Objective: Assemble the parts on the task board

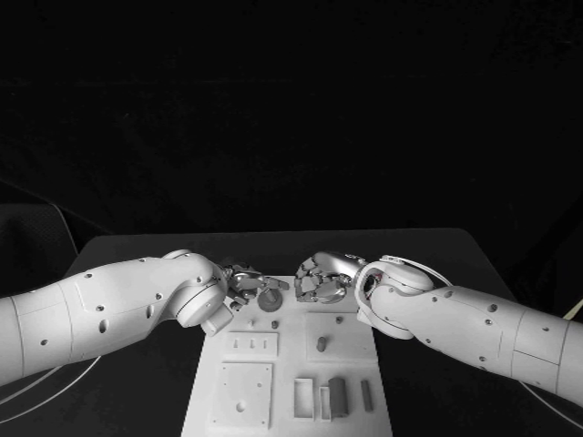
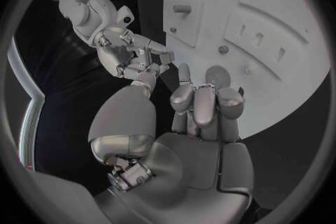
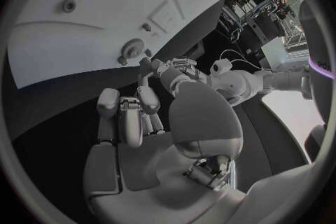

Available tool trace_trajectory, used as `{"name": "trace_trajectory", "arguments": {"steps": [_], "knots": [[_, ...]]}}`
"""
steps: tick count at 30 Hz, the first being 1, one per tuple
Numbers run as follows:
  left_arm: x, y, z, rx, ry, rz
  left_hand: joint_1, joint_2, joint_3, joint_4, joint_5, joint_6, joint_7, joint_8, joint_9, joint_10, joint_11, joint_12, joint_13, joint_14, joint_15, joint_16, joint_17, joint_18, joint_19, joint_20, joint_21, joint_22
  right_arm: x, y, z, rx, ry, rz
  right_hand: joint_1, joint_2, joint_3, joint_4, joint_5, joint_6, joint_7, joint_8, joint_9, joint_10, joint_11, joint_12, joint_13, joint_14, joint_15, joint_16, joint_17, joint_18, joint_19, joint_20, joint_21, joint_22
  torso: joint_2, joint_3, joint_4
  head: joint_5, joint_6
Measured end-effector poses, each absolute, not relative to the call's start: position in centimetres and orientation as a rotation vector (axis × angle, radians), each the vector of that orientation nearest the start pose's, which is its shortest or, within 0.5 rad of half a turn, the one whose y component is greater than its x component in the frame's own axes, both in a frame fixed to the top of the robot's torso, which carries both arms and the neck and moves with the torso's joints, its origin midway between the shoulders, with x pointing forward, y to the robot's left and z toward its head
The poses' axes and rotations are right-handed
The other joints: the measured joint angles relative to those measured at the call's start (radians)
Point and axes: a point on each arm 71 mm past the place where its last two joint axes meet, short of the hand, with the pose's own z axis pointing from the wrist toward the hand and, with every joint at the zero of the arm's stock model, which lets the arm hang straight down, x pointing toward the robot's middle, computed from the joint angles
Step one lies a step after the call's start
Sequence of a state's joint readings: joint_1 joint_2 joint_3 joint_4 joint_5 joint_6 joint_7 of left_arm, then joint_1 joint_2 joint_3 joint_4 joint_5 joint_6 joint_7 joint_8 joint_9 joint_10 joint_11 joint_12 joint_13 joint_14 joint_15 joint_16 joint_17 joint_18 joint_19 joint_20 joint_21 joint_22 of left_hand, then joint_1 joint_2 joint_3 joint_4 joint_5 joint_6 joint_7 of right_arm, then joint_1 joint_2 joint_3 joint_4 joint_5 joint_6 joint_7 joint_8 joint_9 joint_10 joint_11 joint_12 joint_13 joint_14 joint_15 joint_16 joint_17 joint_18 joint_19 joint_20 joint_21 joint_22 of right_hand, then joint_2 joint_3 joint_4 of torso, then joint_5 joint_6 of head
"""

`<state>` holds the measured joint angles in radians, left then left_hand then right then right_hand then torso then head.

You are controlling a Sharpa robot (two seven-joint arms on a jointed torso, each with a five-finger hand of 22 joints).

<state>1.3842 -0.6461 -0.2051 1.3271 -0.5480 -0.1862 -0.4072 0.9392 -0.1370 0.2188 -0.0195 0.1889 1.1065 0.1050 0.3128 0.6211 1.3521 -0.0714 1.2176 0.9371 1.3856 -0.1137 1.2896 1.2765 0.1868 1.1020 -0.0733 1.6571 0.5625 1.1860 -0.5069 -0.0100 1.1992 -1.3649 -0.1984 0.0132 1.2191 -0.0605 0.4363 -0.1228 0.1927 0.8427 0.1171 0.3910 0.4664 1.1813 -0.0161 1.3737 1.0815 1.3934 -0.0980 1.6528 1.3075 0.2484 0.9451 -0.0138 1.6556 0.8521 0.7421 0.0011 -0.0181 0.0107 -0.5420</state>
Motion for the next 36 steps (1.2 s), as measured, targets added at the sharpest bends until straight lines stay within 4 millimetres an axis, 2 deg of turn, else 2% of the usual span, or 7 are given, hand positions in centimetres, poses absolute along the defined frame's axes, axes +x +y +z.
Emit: {"name": "trace_trajectory", "arguments": {"steps": [4,7,13,25,33,36], "knots": [[52.7,17.4,-19.5,-0.705,2.144,-0.692,0.0,0.0,-0.002,-0.002,0.0,-0.002,-0.001,0.0,0.0,0.0,0.0,-0.004,0.0,0.0,0.0,-0.004,0.0,0.0,0.0,0.0,0.0,0.0,52.9,-10.7,-20.4,-0.2,1.745,0.809,0.0,0.0,0.0,0.0,0.0,0.0,0.0,0.0,0.001,0.0,0.0,0.0,0.0,0.0,0.0,0.0,0.0,0.0,0.0,0.0,0.0,0.0,0.0,0.0012,0.0005,-0.001,0.0],[52.6,17.1,-19.5,-0.698,2.148,-0.696,-0.006,0.006,-0.022,-0.002,0.0,-0.005,-0.002,0.0,-0.003,-0.007,0.003,-0.007,-0.002,-0.007,0.003,-0.005,-0.001,0.0,-0.003,0.003,0.0,-0.003,52.9,-10.3,-20.4,-0.209,1.745,0.806,0.0,0.0,0.0,0.0,0.0,0.0,0.0,0.0,0.001,0.0,0.0,0.0,0.0,0.0,0.0,0.0,0.0,0.0,0.0,0.0,0.0,0.0,0.0,0.0012,0.0009,-0.001,0.0],[52.6,16.4,-19.5,-0.688,2.155,-0.705,-0.037,-0.001,-0.061,0.0,0.0,-0.016,-0.005,-0.004,-0.009,-0.012,0.002,-0.009,-0.003,-0.01,0.003,-0.009,-0.003,0.001,-0.012,0.002,0.0,-0.007,52.7,-9.5,-20.6,-0.224,1.749,0.807,0.0,0.0,0.0,0.0,0.0,0.0,0.0,0.0,0.001,0.0,0.0,0.0,0.0,0.0,0.0,0.0,0.0,0.0,0.0,0.0,0.0,0.0,0.0,0.0006,0.0012,0.001,-0.001],[52.8,16.1,-19.6,-0.682,2.163,-0.669,-0.044,0.002,-0.065,0.004,0.0,-0.017,-0.007,-0.004,-0.01,-0.012,0.002,-0.009,-0.004,-0.014,0.0,-0.009,-0.003,0.001,-0.012,0.002,0.0,-0.008,52.1,-8.6,-20.4,-0.242,1.748,0.815,0.004,-0.004,0.0,0.0,0.0,0.003,0.003,0.0,0.001,0.004,-0.003,0.0,-0.001,0.0,0.0,0.0,0.0,0.0,0.0,0.0,0.0,0.0,0.0,-0.0018,0.0023,0.003,-0.006],[52.8,16.0,-19.6,-0.649,2.176,-0.636,-0.044,0.002,-0.068,0.001,0.0,-0.019,-0.009,-0.004,-0.011,-0.013,0.002,-0.009,-0.004,-0.014,0.0,-0.009,-0.004,0.001,-0.012,0.002,0.0,-0.008,51.9,-8.3,-20.3,-0.246,1.745,0.813,0.004,-0.004,0.0,0.0,0.0,0.003,0.003,0.0,0.0,0.002,-0.006,0.0,-0.001,0.0,0.0,0.0,0.0,0.0,0.0,0.0,0.0,0.0,0.001,-0.0019,0.0022,0.001,-0.009],[52.8,15.8,-19.7,-0.64,2.18,-0.633,-0.04,0.013,-0.068,0.001,0.0,-0.019,-0.009,-0.004,-0.012,-0.013,0.002,-0.009,-0.004,-0.014,0.0,-0.009,-0.004,0.001,-0.012,0.002,0.0,-0.01,51.9,-8.2,-20.3,-0.249,1.745,0.813,0.004,-0.004,0.0,0.0,0.0,0.003,0.003,0.0,0.001,0.002,-0.006,0.0,-0.001,0.0,0.0,0.0,0.001,0.0,0.0,0.0,0.0,0.0,0.001,-0.0019,0.0017,0.001,-0.008]]}}
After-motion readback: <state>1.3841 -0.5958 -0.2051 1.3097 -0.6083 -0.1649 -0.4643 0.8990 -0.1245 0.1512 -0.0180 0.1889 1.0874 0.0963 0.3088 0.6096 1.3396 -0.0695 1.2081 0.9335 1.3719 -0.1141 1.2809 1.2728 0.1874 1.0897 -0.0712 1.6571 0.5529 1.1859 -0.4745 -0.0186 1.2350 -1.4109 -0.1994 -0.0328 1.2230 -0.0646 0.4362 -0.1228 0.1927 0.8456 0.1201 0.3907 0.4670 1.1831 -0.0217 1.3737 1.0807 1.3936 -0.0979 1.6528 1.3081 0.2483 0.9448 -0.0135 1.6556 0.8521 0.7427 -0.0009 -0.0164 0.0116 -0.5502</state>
